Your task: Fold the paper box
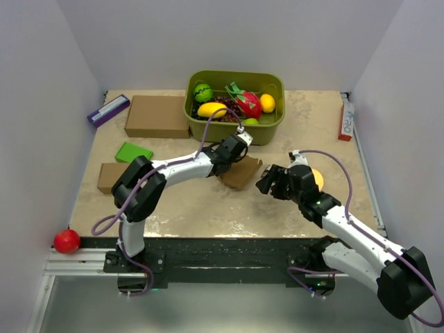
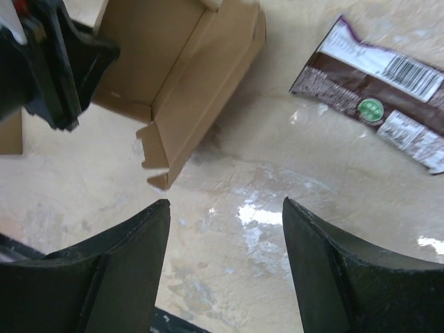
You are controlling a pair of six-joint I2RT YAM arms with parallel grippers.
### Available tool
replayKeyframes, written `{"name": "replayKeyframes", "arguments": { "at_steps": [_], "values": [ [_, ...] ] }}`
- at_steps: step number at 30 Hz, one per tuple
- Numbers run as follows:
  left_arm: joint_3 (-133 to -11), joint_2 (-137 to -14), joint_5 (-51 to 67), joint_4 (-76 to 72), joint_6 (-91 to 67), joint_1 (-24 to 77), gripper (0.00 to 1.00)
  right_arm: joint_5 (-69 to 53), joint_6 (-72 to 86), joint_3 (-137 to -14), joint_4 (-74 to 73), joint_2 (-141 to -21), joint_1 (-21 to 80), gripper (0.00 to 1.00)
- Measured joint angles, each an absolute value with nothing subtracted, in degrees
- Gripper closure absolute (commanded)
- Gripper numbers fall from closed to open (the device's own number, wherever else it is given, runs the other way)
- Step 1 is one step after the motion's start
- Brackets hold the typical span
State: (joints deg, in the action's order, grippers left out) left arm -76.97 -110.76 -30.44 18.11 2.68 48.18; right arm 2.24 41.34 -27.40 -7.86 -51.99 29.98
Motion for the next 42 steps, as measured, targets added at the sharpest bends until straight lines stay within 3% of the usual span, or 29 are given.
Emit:
{"name": "replayKeyframes", "arguments": {
  "at_steps": [10, 20, 30, 35, 39, 40, 41, 42],
  "values": [
    [-76.97, -110.3, -22.37, 17.19, -1.34, 45.65, 0.73, -0.19, 46.54, -26.28, -4.43, -57.47, 29.98, 0.3],
    [-76.31, -109.51, -20.51, 16.99, -2.42, 45.67, 0.73, 0.49, 49.5, -35.27, -5.1, -64.23, 29.98, 0.29],
    [-76.27, -109.25, -19.62, 17.3, -2.46, 45.69, 0.72, 2.57, 48.38, -40.27, -5.8, -75.26, 29.98, 0.36],
    [-76.27, -109.25, -19.44, 17.43, -2.46, 45.74, 0.71, 3.64, 47.29, -40.38, -6.02, -76.77, 29.98, 0.58],
    [-76.27, -109.19, -18.31, 17.54, -2.59, 45.74, 0.69, 3.7, 46.39, -40.6, -5.13, -77.82, 29.98, 0.84],
    [-76.27, -109.16, -17.85, 17.65, -2.61, 45.76, 0.67, 3.66, 45.93, -40.84, -5.06, -78.5, 29.98, 0.96],
    [-76.27, -109.1, -17.52, 17.76, -2.63, 45.76, 0.63, 3.66, 45.56, -41.04, -5.1, -79.15, 29.98, 1.0],
    [-76.27, -109.03, -17.06, 17.96, -2.68, 45.76, 0.5, 3.77, 45.17, -41.28, -5.13, -79.7, 29.95, 1.0]
  ]
}}
